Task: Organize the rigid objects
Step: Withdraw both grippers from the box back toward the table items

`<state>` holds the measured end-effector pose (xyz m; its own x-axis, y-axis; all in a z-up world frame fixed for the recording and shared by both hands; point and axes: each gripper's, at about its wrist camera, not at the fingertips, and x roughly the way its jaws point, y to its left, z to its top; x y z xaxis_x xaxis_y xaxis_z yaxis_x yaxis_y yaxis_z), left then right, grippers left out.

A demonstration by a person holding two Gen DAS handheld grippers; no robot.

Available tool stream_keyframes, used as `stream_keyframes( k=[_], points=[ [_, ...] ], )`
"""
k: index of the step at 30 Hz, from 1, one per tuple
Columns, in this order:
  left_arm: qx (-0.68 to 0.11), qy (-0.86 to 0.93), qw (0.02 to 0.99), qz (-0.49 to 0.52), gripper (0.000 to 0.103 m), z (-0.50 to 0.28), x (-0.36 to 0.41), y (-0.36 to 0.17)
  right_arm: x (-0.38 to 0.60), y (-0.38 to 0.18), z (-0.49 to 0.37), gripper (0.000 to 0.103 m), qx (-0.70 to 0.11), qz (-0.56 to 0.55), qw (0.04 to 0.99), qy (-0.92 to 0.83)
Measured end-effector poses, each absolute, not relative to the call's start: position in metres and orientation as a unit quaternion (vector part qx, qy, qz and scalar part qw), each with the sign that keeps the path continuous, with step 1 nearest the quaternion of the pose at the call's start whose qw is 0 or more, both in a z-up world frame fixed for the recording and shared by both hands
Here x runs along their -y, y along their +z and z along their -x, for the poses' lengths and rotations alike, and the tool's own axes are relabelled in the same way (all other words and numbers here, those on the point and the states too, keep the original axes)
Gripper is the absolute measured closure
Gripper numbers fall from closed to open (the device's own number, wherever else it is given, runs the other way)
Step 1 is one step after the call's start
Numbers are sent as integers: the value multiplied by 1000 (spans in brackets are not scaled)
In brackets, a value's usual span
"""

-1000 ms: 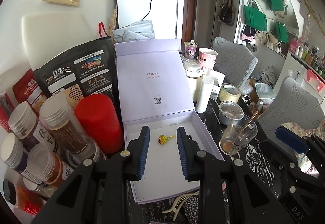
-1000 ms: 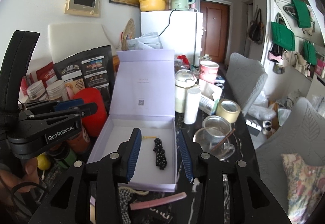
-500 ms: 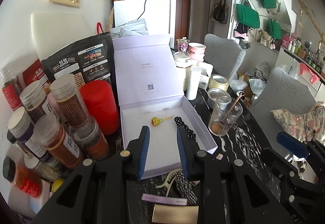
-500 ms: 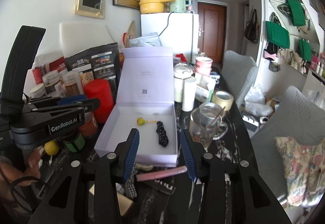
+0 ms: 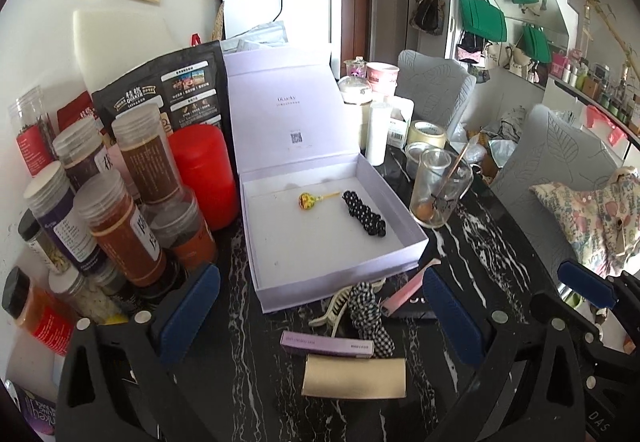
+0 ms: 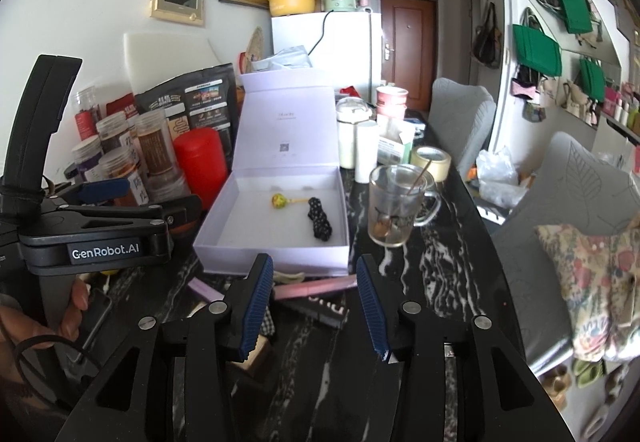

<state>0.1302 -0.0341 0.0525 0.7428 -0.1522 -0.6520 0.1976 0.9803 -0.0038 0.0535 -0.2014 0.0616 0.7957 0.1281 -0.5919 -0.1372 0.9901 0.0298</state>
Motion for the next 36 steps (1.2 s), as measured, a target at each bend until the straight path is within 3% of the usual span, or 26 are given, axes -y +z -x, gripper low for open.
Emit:
stream_keyframes(
  k=[36],
  points=[
    [-417,-166,893,-31,0,-138,27,-52,208,-27,-42,57,-374,-62,925,36]
  ],
)
